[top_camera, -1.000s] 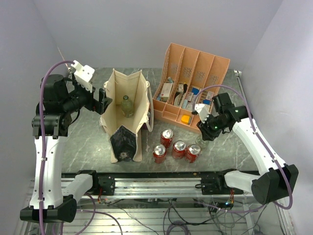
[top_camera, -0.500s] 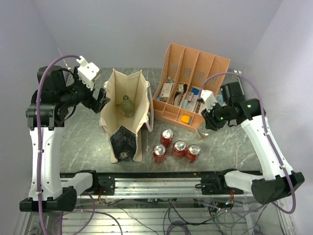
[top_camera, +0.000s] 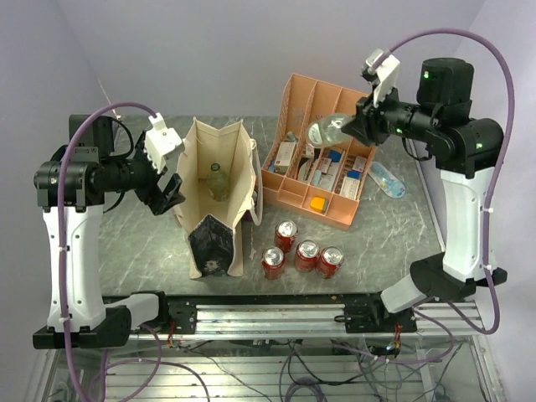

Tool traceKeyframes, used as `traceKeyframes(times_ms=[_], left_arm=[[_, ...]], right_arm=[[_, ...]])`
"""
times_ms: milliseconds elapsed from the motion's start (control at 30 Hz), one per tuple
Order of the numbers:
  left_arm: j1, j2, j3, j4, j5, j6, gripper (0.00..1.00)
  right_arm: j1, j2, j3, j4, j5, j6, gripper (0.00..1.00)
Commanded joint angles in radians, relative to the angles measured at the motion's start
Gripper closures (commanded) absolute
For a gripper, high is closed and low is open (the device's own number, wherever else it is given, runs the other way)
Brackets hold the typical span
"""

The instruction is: Place the beverage into the canvas bag

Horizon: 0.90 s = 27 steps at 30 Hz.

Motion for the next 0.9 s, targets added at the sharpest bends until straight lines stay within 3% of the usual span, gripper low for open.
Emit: traceKeyframes(times_ms=[0,100,233,400,700,867], left_arm=[[-0.04,-0.041,-0.002,-0.07,-0.011,0.065,0.04],[-0.049,-0.056,-0.039,-0.07,-0.021,0.073,0.05],[-0.059,-0.083,-0.073,-0.07,-0.043,0.074,0.06],[-0.061,-0.118,-0.081,-0.071,-0.029,0.053,0.06],[-0.078,-0.128,-0.082,-0.071,0.079,0.007,0.06],[-0.153,-0.139,-0.123,-0.07,0.067,0.032,0.07]], right_arm=[[0.129,0.024,0.088,0.169,-0.042,0.118,1.0],[0.3,0.072,0.125,0.221,0.041,0.138,1.0],[0.435,0.161,0.249,0.26,0.075,0.142,1.0],[0.58,0.216,0.266,0.281,0.133,0.113,1.0],[0.604,0.26,0.153,0.362,0.077,0.138,1.0],[0.605,0.324,0.138,0.385,0.003,0.19,1.0]])
